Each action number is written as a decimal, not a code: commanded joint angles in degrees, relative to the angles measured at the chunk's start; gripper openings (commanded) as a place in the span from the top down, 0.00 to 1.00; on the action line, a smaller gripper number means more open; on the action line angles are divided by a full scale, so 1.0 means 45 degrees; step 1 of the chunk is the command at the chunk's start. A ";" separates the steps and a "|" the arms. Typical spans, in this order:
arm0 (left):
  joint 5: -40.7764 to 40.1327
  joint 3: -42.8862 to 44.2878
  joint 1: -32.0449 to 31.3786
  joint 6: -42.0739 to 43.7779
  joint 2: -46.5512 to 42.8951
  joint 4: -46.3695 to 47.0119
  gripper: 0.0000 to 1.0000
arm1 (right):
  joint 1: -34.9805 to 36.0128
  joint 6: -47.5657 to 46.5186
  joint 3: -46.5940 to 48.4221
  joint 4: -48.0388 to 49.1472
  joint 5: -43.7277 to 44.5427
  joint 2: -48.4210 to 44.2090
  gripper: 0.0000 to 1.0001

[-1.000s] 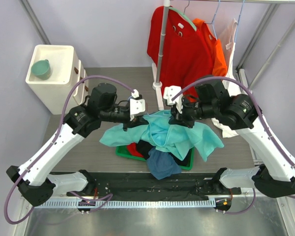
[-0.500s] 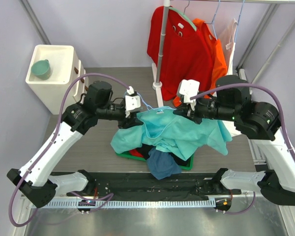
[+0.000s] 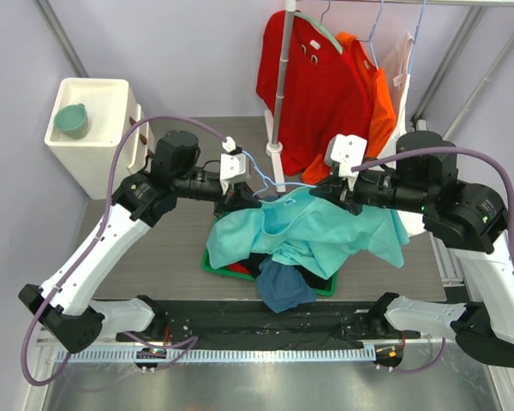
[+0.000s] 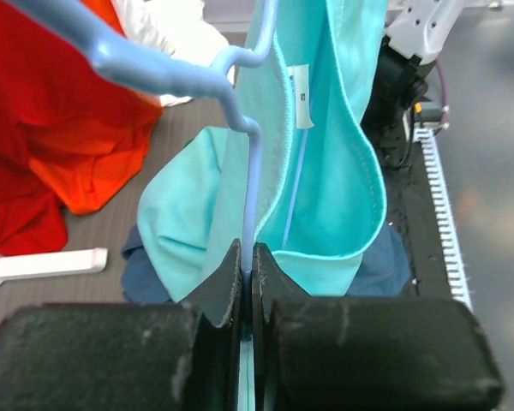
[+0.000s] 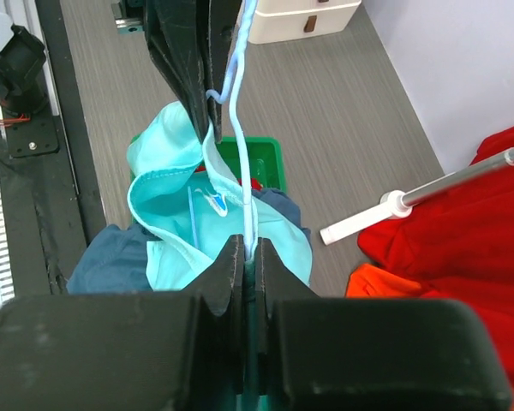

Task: Place the t-shirt on the hanger

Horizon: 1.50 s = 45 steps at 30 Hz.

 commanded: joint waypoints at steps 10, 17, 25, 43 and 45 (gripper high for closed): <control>-0.0770 0.0784 -0.0116 -0.0018 -0.0003 0.0139 1.00 | -0.0437 -0.0477 0.0625 -0.1860 0.0711 0.0212 0.26; -0.1609 0.0568 -0.0820 0.0627 0.0134 -0.0213 1.00 | -0.0379 -0.1082 0.1933 -0.2192 -0.0012 0.1541 0.27; -0.2313 0.0685 -0.1445 0.1312 0.0446 -0.0740 1.00 | 0.0420 -0.1512 0.1916 -0.2055 -0.0228 0.2459 0.37; -0.2900 0.0666 -0.2207 0.4084 0.0270 -0.3178 0.16 | 0.1359 -0.0830 0.0412 -0.0417 0.1120 0.1718 0.99; -0.3094 0.0705 -0.2382 0.4573 0.0426 -0.3591 0.00 | 0.1359 -0.0654 0.0509 -0.0240 0.1043 0.1737 0.99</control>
